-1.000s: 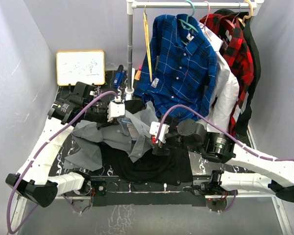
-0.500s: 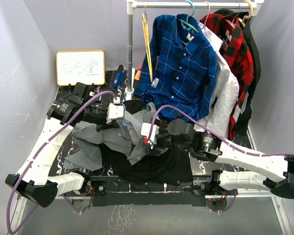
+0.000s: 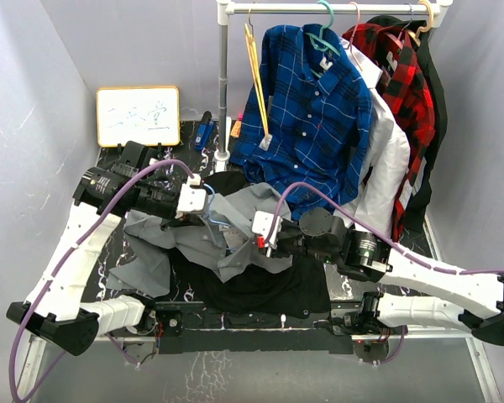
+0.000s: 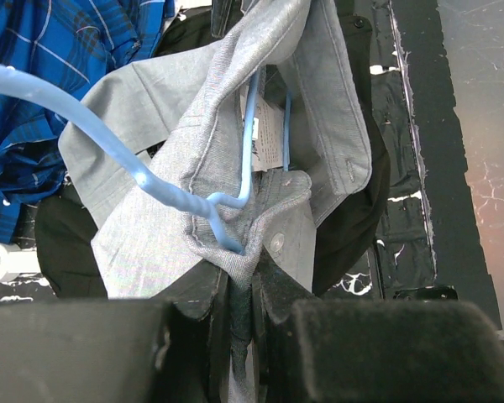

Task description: Place the shirt on the hanger

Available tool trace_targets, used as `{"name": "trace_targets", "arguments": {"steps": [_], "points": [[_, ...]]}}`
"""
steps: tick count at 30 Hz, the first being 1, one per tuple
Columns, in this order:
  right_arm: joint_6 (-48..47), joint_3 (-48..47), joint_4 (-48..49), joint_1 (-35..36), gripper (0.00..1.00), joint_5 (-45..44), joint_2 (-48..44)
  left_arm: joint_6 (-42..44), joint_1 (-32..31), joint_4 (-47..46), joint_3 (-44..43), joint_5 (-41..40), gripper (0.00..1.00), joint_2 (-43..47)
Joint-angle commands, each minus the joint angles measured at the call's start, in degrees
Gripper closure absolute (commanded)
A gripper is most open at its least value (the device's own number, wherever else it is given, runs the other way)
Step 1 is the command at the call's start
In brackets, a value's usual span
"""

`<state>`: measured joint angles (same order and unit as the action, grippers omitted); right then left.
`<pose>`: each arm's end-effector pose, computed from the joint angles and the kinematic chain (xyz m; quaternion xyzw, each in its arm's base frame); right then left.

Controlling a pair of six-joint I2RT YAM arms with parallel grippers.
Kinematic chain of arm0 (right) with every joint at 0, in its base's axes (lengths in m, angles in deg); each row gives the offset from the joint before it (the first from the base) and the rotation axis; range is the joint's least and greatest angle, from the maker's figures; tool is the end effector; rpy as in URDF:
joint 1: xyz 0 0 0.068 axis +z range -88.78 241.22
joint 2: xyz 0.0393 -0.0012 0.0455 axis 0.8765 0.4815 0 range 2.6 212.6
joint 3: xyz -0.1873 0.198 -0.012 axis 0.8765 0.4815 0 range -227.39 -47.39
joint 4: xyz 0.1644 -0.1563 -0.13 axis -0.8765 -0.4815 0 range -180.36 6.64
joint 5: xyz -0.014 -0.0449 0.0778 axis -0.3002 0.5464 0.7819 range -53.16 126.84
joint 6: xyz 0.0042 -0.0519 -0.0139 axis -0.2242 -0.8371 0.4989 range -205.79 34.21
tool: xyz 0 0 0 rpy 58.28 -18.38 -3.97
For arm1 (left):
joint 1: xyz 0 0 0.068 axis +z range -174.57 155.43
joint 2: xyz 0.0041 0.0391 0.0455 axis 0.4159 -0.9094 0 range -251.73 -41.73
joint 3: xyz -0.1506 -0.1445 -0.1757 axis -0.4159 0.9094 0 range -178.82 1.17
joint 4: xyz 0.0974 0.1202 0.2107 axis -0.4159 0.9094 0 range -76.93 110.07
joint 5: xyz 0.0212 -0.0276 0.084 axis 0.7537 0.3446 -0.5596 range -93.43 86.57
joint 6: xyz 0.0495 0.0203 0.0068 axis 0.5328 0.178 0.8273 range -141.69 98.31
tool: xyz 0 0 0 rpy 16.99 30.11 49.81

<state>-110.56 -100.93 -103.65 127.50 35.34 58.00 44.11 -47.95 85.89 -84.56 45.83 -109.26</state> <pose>0.0887 0.1995 0.3415 -0.5870 0.5864 0.1876 0.5257 0.1631 -0.0999 0.4118 0.6981 0.5279 -0.2702 0.4012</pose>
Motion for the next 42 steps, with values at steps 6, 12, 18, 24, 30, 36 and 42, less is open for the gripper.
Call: {"name": "trace_targets", "arguments": {"steps": [6,12,18,24,30,36,42], "points": [[2.43,-2.04,3.53,-0.04,0.67,2.99,-1.65,0.16,-0.18,1.49,-2.13,7.92,1.0,-0.34],[2.57,-3.19,5.51,-0.5,0.69,7.15,2.41,-1.47,-0.18,0.49,-3.08,11.03,1.0,-1.25],[3.19,-4.93,8.84,-4.49,0.7,12.58,4.3,-1.78,-0.18,0.81,-3.91,13.49,1.0,-1.97],[5.81,-7.27,11.31,-11.32,0.78,20.75,5.15,-0.3,-0.18,1.87,-2.86,13.92,1.0,-1.88],[7.72,-8.38,12.56,-14.6,0.79,26.75,6.27,0.68,-0.18,2.41,-2.11,13.56,1.0,-1.65],[10.55,-9.85,12.47,-14.6,0.79,32.4,9.03,0.9,-0.22,1.76,-1.49,13.23,1.0,-2.01],[12.96,-10.48,14.28,-14.61,0.79,35.11,11.22,0.68,-0.18,1.57,-2.95,14.43,1.0,-3.43]]}}
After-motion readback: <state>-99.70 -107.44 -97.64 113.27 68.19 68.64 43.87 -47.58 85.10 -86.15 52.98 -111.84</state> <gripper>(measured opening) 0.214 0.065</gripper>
